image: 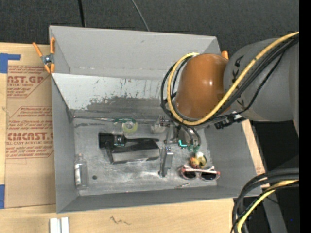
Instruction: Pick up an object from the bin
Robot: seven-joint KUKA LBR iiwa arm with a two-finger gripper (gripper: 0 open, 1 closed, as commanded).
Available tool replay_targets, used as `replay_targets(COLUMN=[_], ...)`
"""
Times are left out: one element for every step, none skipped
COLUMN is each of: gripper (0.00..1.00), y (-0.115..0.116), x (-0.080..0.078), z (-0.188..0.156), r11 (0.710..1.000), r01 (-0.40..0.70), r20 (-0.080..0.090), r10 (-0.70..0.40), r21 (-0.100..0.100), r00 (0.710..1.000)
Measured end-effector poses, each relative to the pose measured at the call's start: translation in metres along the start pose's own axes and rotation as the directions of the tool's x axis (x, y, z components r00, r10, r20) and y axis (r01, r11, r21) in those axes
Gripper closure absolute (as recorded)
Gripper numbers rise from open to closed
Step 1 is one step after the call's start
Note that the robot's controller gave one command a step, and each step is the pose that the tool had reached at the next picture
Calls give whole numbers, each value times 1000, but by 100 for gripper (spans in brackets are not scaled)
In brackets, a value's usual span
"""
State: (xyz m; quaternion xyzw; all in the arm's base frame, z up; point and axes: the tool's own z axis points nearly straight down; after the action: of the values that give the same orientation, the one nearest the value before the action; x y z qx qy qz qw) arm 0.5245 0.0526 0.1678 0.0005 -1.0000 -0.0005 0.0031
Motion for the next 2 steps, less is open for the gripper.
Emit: replay_targets(gripper=[0, 0], y=[0, -1], x=[-2, -18], z=[-3, 46], r11=[1000, 1000], r01=[0, -11], r20=[7, 15], r10=[0, 11], r21=[0, -1], r00=[1000, 1000])
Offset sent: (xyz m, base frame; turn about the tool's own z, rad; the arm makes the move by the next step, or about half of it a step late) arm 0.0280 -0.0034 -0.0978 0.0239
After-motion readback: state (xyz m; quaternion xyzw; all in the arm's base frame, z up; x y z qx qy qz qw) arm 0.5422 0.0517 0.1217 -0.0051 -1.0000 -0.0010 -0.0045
